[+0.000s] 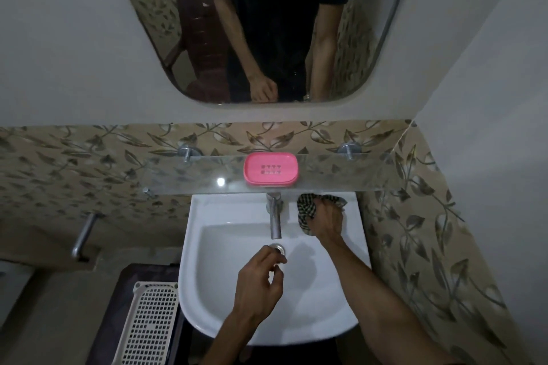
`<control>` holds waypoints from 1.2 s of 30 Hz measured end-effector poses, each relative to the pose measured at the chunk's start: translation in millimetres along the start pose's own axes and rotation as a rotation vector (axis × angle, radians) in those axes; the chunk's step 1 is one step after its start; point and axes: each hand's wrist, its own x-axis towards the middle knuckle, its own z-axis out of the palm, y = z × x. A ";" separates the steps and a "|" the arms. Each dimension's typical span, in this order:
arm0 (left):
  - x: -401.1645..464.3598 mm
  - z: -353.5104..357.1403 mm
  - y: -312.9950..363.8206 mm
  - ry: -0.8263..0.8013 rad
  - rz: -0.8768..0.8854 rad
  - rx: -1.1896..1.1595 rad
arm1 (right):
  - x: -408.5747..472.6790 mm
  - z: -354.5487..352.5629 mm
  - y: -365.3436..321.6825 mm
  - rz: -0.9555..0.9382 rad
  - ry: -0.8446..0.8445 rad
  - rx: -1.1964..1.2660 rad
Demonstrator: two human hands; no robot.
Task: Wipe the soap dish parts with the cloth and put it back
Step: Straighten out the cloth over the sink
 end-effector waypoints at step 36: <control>32.6 4.3 -22.8 -0.388 -0.397 -0.534 | -77.8 -42.1 23.8 0.046 -0.142 1.528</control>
